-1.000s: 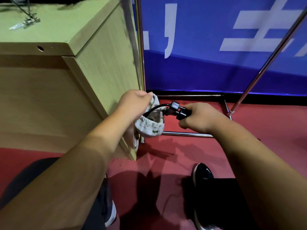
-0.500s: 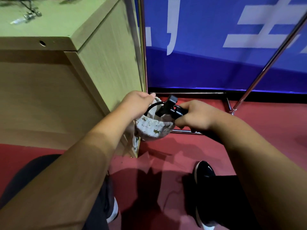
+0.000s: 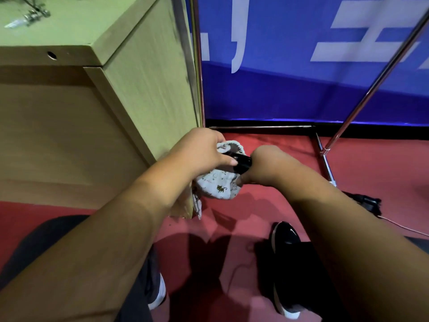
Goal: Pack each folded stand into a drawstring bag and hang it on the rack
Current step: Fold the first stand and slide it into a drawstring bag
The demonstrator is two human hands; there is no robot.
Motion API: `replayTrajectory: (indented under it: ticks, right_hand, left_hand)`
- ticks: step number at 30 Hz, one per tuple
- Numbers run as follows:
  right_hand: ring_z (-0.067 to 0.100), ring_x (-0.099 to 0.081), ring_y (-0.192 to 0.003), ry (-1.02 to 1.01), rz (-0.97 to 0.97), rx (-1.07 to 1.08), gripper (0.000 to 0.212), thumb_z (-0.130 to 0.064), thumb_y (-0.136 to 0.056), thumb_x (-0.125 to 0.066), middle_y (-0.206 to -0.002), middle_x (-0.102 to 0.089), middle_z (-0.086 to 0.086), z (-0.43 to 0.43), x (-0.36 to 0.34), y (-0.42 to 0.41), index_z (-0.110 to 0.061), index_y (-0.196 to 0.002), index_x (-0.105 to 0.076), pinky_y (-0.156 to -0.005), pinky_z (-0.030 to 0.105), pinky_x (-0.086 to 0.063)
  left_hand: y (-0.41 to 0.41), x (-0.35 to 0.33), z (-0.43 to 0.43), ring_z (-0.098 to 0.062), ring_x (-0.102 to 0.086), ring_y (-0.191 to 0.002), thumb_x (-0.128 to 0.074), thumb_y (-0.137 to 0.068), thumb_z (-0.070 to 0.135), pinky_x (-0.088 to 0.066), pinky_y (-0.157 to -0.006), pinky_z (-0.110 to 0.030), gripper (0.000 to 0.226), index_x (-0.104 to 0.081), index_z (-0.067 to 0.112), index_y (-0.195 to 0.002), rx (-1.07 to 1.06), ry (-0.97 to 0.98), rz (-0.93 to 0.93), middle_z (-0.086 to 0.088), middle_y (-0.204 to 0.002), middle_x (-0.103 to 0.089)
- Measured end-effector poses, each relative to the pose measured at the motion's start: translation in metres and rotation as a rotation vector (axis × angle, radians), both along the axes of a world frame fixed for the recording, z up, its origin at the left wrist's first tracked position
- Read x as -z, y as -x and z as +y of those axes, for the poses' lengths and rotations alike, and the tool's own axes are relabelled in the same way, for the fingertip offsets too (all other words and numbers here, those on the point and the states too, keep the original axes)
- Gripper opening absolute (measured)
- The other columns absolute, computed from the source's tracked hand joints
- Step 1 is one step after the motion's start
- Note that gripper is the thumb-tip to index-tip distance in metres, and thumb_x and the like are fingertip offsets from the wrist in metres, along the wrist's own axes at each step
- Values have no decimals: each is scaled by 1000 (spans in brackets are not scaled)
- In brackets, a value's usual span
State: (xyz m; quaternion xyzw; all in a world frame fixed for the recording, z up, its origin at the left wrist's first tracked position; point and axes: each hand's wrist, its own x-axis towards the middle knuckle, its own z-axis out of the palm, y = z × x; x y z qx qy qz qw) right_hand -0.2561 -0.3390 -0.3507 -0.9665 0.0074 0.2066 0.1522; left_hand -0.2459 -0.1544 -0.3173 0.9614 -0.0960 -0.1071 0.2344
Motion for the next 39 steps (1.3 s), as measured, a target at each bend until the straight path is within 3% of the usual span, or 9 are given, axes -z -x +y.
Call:
replayTrajectory:
  ticks: [10, 18, 21, 26, 30, 32, 35, 37, 39]
  right_hand:
    - [27, -79, -67, -351, 182, 77, 42, -50, -81, -87, -77, -79, 8, 3, -4, 0, -14, -99, -73, -74, 44, -67]
    - [41, -80, -80, -336, 351, 181, 52, -54, -81, -82, -88, -80, 18, 14, 26, 14, -4, -93, -76, -86, 57, -65]
    - [41, -79, -83, -389, 347, 198, 42, -47, -86, -80, -86, -79, 19, 22, 33, 19, -6, -94, -79, -83, 56, -65]
    - [35, -72, -75, -770, 430, 330, 22, -3, -97, -65, -96, -75, 29, 29, 30, 17, 11, -113, -71, -76, 49, -65]
    - [40, -69, -109, -1163, 573, 514, 30, -4, -104, -52, -127, -71, 29, 34, 22, 11, 1, -132, -63, -93, 48, -61]
    - [42, -71, -114, -1220, 635, 529, 32, -7, -98, -50, -123, -71, 26, 33, 16, 10, -2, -127, -64, -102, 55, -58]
    - [35, -74, -87, -1259, 686, 532, 37, -13, -73, -60, -104, -72, 22, 30, 12, 6, -2, -108, -68, -84, 39, -61]
    - [32, -65, -84, -1291, 679, 558, 43, -16, -63, -73, -104, -68, 21, 27, 8, 2, -4, -104, -70, -88, 33, -50]
    - [35, -71, -85, -1359, 629, 569, 43, -13, -62, -71, -100, -72, 22, 23, 6, 0, -2, -103, -73, -84, 38, -61]
  left_hand:
    - [-17, -4, 17, -25, -61, -85, -79, -93, 29, -39, -70, -30, 6, -77, 29, -87, -129, -131, -287, 2, -88, -55]
    - [-3, 18, 8, -18, -71, -77, -79, -91, 21, -49, -62, -26, 10, -77, 26, -82, -73, 83, -41, 5, -79, -70]
    - [7, 24, -5, -12, -71, -80, -82, -88, 25, -58, -74, -32, 2, -81, 25, -85, -22, 248, 25, 6, -81, -75]
    - [10, 24, -11, -12, -71, -87, -73, -90, 32, -58, -86, -37, 8, -81, 33, -91, 77, 213, 21, 10, -86, -76]
    - [-1, 13, 6, -18, -70, -92, -68, -92, 12, -59, -83, -38, 26, -82, 31, -102, 139, 82, 72, 3, -104, -72]
    - [-4, 10, 17, -20, -73, -88, -63, -89, 3, -62, -76, -34, 40, -80, 34, -108, 183, 11, 173, 1, -107, -70]
    - [-3, 6, 25, -24, -77, -80, -61, -73, 0, -66, -68, -40, 56, -74, 39, -112, 250, -30, 280, -5, -101, -74]
    - [-2, 2, 26, -26, -71, -92, -66, -77, 5, -63, -80, -43, 51, -72, 34, -119, 292, -86, 224, -7, -110, -66]
    - [0, -2, 28, -28, -65, -102, -69, -89, 5, -56, -91, -39, 39, -71, 21, -124, 308, -90, 175, -11, -116, -59]
